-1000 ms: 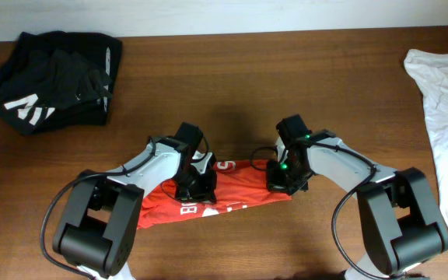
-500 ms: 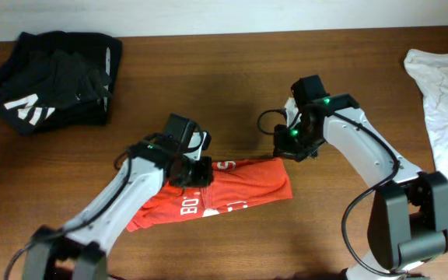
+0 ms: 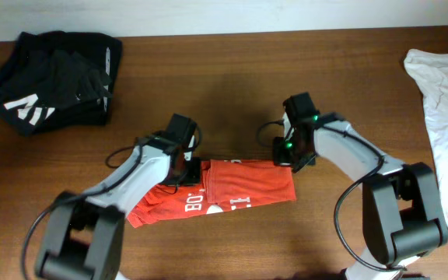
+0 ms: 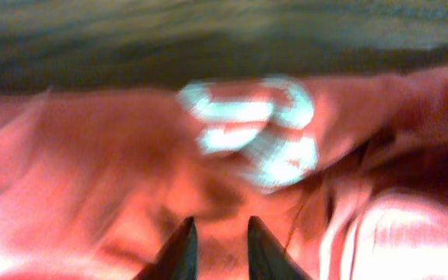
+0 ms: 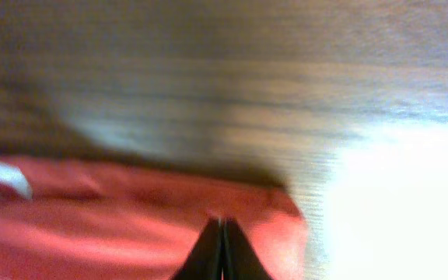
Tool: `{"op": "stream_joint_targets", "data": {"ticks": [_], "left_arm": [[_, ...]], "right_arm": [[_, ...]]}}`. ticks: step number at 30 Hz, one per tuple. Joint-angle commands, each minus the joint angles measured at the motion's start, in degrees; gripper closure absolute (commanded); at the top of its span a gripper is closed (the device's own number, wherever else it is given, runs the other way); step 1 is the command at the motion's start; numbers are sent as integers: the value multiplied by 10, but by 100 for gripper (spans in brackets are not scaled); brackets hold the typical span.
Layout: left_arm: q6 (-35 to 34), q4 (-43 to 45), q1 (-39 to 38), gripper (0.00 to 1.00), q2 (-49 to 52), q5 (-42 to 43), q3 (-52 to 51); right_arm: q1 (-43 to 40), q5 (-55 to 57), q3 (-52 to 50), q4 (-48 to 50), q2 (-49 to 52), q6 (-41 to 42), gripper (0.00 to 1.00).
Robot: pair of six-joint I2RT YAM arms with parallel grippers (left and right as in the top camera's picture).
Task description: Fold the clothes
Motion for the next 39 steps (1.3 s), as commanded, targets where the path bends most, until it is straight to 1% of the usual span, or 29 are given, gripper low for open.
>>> {"op": "stream_joint_targets", "data": {"ticks": [1, 2, 3, 4, 5, 6, 7, 8, 9, 10, 11, 12, 14, 15, 16, 18, 19, 20, 21, 23, 25, 27, 31, 34, 37, 39], "left_arm": [[-3, -63, 3, 51, -130, -30, 15], [-4, -102, 17, 36, -169, -32, 15], [-4, -131, 44, 30, -192, -31, 15], [-3, -156, 75, 23, -203, -31, 15], [-3, -189, 123, 16, -206, -32, 15], [-3, -209, 156, 6, -205, -37, 14], [9, -240, 224, 4, -201, -50, 14], [38, -241, 286, 4, -200, -43, 14], [72, -233, 330, 4, -200, -14, 14], [124, -221, 376, 4, -200, 39, 14], [146, -218, 414, 4, -200, 53, 14], [156, -218, 435, 4, -198, 54, 14], [160, -204, 480, 5, -179, 85, 14], [185, -187, 494, 5, -155, 101, 14], [196, -184, 496, 5, -127, 108, 14], [258, -185, 495, 5, -74, 196, 14], [276, -184, 495, 5, -49, 233, 14], [287, -184, 495, 5, -39, 245, 14], [298, -182, 495, 5, -21, 241, 14], [298, -170, 495, 5, -2, 212, 14], [298, -161, 495, 5, 10, 213, 14], [297, -160, 495, 5, 23, 189, 13], [291, -143, 487, 6, 61, 198, 4], [292, -128, 455, 6, 70, 202, -6], [297, -124, 407, 7, 70, 215, -6], [292, -124, 400, 28, 70, 215, -6]], "right_arm": [[-38, 41, 123, -97, 6, 3, 63], [-56, 41, 168, -146, 6, 3, 41], [-71, 41, 201, -179, 6, 1, 24], [-92, 41, 241, -225, 6, -5, 2], [-108, 41, 267, -256, 6, -14, 1], [-132, 41, 291, -290, 6, -14, 1], [-162, 41, 306, -316, 6, -14, 1], [-183, 41, 307, -326, 6, -14, 1], [-203, 41, 306, -336, 6, -14, 1], [-221, 41, 306, -341, 6, -14, 1], [-233, 41, 306, -343, 6, -14, 1], [-242, 41, 306, -343, 6, -14, 1], [-255, 41, 306, -347, 6, -14, 1], [-255, 41, 306, -354, 6, -14, 1], [-254, 41, 306, -358, 6, -14, 1], [-254, 40, 306, -358, 6, -13, 1], [-254, 39, 306, -357, 6, -13, 1], [-254, 39, 306, -357, 6, -13, 1], [-254, 39, 306, -357, 6, -13, 1], [-254, 39, 306, -357, 6, -13, 1], [-254, 39, 306, -357, 6, -13, 1], [-254, 39, 306, -357, 6, -13, 1], [-254, 39, 306, -357, 6, -13, 1], [-254, 39, 306, -357, 6, -13, 1], [-254, 39, 306, -357, 6, -13, 1], [-254, 39, 306, -357, 6, -13, 1]]}}
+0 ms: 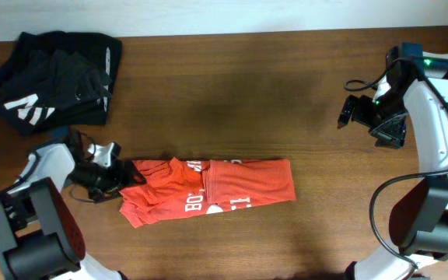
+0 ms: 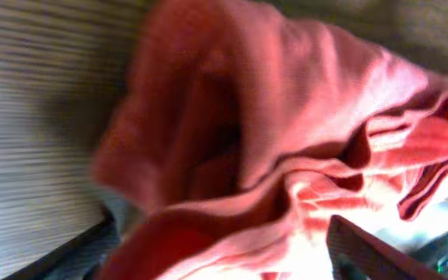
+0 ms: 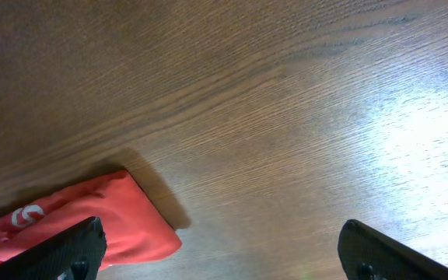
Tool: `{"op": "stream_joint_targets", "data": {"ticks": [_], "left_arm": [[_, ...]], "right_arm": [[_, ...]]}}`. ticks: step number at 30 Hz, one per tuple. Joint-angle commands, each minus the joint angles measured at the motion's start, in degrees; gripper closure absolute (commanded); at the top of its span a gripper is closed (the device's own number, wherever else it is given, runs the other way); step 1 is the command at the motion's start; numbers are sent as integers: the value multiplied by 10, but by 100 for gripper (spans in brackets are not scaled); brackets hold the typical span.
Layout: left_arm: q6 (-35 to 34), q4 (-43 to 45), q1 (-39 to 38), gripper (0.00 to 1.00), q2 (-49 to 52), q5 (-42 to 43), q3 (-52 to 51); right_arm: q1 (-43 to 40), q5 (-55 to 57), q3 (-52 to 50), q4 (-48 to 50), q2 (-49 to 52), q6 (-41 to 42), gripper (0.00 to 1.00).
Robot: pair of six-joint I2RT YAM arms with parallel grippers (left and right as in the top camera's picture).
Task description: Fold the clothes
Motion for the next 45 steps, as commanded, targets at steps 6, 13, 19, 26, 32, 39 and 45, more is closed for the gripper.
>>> {"op": "stream_joint_targets", "data": {"ticks": [6, 13, 19, 26, 32, 39, 45], "left_arm": [[-7, -7, -14, 99, 16, 5, -7], [-129, -235, -168, 99, -85, -56, 236], [-235, -112, -424, 99, -85, -38, 236], [-289, 0, -562, 100, -53, -104, 236], [-332, 141, -671, 95, 89, -108, 236], [-328, -17, -727, 13, 115, -119, 438], [-355, -245, -669, 5, 82, -202, 511]], "right_arm": [[-3, 3, 9, 0, -3, 0, 1], [-3, 3, 9, 0, -3, 0, 1], [-3, 3, 9, 0, -3, 0, 1], [-3, 3, 9, 0, -3, 0, 1], [-3, 3, 9, 0, -3, 0, 1], [-3, 3, 9, 0, -3, 0, 1], [-3, 3, 9, 0, -3, 0, 1]]}}
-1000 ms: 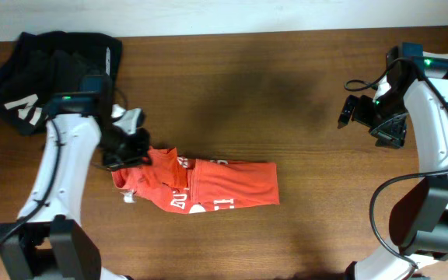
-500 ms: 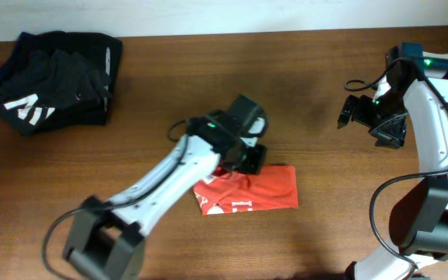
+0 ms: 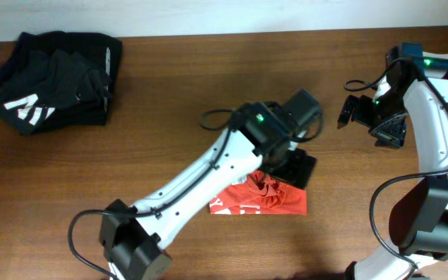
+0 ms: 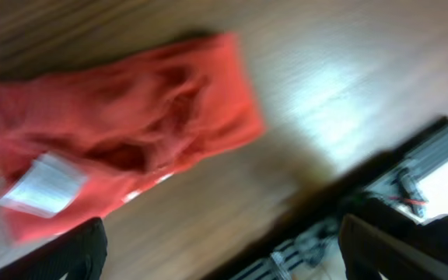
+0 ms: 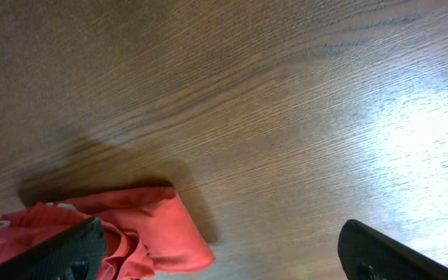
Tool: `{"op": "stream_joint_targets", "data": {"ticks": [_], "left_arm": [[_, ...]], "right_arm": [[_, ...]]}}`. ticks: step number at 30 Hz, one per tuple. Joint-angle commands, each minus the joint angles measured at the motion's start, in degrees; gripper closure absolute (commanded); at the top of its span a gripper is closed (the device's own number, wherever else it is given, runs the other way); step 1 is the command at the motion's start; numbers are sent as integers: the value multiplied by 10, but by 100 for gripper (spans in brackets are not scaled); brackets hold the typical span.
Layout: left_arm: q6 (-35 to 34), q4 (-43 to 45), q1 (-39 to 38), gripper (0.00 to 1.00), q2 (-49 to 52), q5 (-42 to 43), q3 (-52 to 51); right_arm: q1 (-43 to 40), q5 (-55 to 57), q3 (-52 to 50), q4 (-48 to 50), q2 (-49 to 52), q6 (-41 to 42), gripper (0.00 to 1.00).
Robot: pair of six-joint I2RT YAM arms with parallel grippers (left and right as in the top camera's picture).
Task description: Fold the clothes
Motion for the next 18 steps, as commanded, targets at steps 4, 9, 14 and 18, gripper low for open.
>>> {"op": "stream_joint_targets", "data": {"ticks": [4, 9, 14, 18], "left_arm": [[-30, 132, 60, 6, 18, 50, -144], [-57, 198, 59, 10, 77, 105, -162], [-54, 304, 45, 71, 92, 90, -162], [-53, 312, -15, 99, 96, 53, -164]], "right_arm": [[-3, 4, 9, -1, -3, 1, 1], [-3, 4, 9, -1, -3, 1, 1], [-3, 4, 9, -1, -3, 1, 1], [-3, 4, 9, -1, -3, 1, 1]]}}
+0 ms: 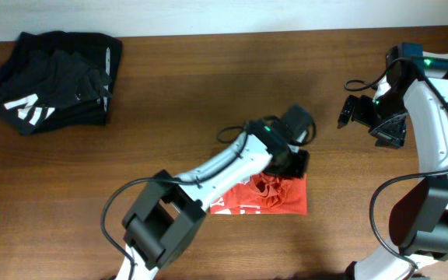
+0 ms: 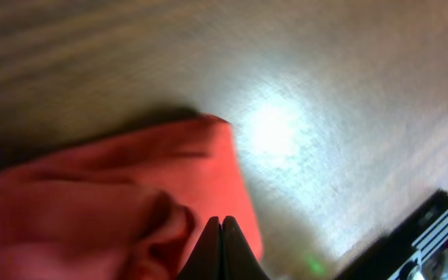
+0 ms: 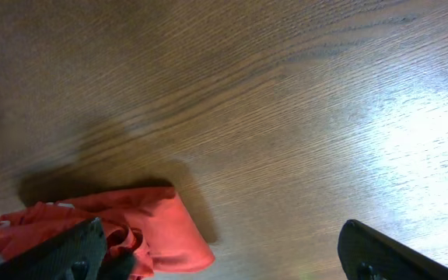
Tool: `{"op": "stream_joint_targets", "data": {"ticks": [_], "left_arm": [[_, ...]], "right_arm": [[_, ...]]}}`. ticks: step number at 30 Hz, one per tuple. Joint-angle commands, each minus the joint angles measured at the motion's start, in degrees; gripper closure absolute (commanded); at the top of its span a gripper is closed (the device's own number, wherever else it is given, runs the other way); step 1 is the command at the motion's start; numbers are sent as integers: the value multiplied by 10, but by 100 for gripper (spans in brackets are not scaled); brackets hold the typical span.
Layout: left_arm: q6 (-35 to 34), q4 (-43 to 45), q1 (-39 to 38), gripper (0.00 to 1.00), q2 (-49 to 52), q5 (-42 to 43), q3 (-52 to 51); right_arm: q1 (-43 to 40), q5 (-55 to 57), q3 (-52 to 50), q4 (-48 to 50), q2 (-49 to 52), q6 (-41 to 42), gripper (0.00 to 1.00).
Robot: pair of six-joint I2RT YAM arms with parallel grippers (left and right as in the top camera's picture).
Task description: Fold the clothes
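A red shirt (image 1: 247, 204) with white print lies folded short on the brown table (image 1: 208, 93), with bunched cloth on top near its right end. My left gripper (image 1: 292, 165) is at the shirt's upper right corner. In the left wrist view the left gripper (image 2: 221, 227) is shut, its tips together over the red shirt (image 2: 131, 202), and no cloth shows between them. My right gripper (image 1: 360, 118) hangs far to the right and above. In its wrist view the right gripper (image 3: 224, 260) is wide open, with the red shirt (image 3: 162, 229) well below it.
A pile of black clothes (image 1: 53, 74) with white markings lies at the back left. A white garment shows at the right edge behind my right arm. My left arm (image 1: 208, 175) stretches across the table's middle from the front.
My left gripper was wide open above the shirt's right end. Now it is shut and closer to the shirt's upper right corner. The shirt and the right arm have not moved.
Both grippers were shut at the top edge of the shirt, which lay as a long strip. Then the right gripper was open far to the right, and the left was at the shirt's left end. Later the shirt lay folded short toward the right.
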Motion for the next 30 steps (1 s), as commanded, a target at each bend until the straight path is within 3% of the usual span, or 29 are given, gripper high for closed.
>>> {"op": "stream_joint_targets", "data": {"ticks": [1, 3, 4, 5, 7, 12, 21, 22, 23, 25, 26, 30], "left_arm": [[21, 3, -45, 99, 6, -20, 2], [26, -34, -50, 99, -6, -21, 40], [26, -92, -46, 94, -23, -31, 87], [-7, -137, -37, 80, -33, -58, 103], [-17, -175, -8, 23, -34, -77, 97], [-22, -161, 28, 21, -13, -75, 73], [-36, -105, 35, 27, 40, -75, 73], [-36, -94, 35, 32, 41, -75, 73], [-36, -80, 35, 46, 43, -75, 73], [-36, -78, 33, 89, 58, -74, 72], [-36, -78, 30, 99, 66, -68, 71], [-16, -75, -2, 100, 95, -38, 80]], "right_arm": [[-3, 4, 9, 0, -3, 1, 1], [-3, 4, 9, 0, -3, 1, 1], [-3, 4, 9, 0, -3, 1, 1], [-3, 4, 9, 0, -3, 1, 1], [-3, 4, 9, 0, -3, 1, 1], [-3, 4, 9, 0, -3, 1, 1], [-3, 4, 9, 0, -3, 1, 1], [-3, 4, 9, 0, -3, 1, 1], [-3, 4, 9, 0, -3, 1, 1], [-3, 4, 9, 0, -3, 1, 1], [-3, 4, 9, 0, -3, 1, 1], [-3, 4, 9, 0, -3, 1, 1]]}}
